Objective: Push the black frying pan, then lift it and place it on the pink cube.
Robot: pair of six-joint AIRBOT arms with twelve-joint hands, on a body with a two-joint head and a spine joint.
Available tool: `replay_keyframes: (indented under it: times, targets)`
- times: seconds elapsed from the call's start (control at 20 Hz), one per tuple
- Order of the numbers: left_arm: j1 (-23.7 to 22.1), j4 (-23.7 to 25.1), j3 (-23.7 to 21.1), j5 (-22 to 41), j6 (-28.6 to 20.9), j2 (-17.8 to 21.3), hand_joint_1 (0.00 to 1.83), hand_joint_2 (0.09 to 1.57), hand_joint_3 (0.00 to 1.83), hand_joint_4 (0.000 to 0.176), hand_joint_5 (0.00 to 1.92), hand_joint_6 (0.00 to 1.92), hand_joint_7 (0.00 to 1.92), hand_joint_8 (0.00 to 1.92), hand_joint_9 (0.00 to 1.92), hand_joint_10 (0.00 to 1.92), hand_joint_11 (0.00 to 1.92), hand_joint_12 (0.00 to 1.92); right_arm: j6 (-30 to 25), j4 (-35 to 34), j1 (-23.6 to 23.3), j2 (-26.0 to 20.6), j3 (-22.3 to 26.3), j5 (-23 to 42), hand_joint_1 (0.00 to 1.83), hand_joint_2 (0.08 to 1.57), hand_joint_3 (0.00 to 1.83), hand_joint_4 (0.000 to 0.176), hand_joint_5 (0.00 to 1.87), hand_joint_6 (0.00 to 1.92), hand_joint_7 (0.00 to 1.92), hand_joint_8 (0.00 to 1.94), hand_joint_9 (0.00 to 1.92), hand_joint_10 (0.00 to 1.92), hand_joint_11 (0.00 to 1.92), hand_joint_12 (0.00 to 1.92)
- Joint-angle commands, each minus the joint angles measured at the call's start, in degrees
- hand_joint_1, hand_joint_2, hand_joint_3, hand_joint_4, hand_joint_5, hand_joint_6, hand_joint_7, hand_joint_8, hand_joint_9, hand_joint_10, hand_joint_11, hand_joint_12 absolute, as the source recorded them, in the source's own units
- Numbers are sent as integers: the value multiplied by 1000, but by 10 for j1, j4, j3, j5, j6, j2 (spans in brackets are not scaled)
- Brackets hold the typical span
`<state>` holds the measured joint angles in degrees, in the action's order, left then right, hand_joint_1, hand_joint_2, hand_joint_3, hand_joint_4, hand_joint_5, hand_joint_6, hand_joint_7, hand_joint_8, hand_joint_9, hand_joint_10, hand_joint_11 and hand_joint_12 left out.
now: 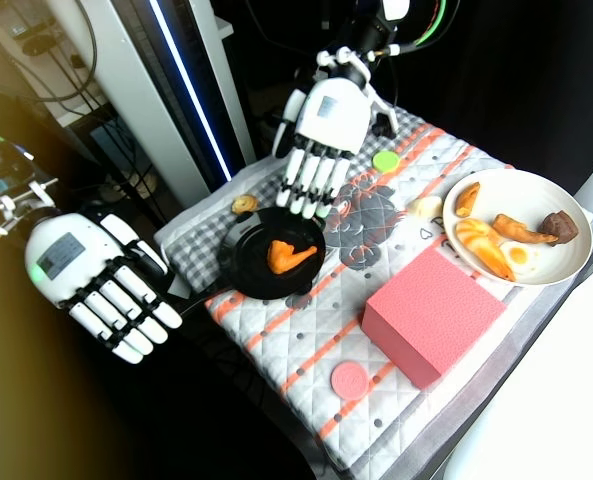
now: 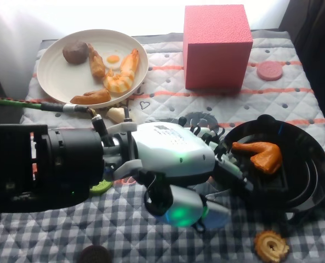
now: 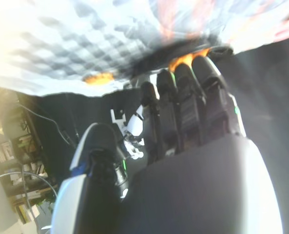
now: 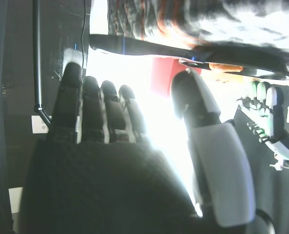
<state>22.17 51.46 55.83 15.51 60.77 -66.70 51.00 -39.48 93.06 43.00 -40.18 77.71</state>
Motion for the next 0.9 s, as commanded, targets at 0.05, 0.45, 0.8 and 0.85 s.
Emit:
replay_keyframes:
  times: [0.05,0.45,0.8,0.85]
  targets:
    - [-13,-11,6,50,-2,-8,122,1427,2,0,490,15,536,28,308,507,0,1431,-4,0,-2,-2,-4,68,617,1385,0,0,0,0,0,0,0,0,0,387]
    - [-14,-8,-17,50,-7,40,272,1377,1,0,562,35,505,4,202,519,0,1127,-5,0,-1,-2,-4,68,629,1390,1,0,0,0,0,0,0,0,0,270]
    - [-7,-1,-3,6,-7,41,239,1404,2,0,560,29,555,7,154,671,0,843,-5,-2,-1,-2,-4,69,630,1373,0,0,0,0,0,0,0,0,0,460]
    - [-8,-1,2,1,-7,35,283,1385,0,0,585,34,571,10,222,555,0,873,-5,-3,-1,-2,-4,70,614,1373,0,0,0,0,0,0,0,0,0,622]
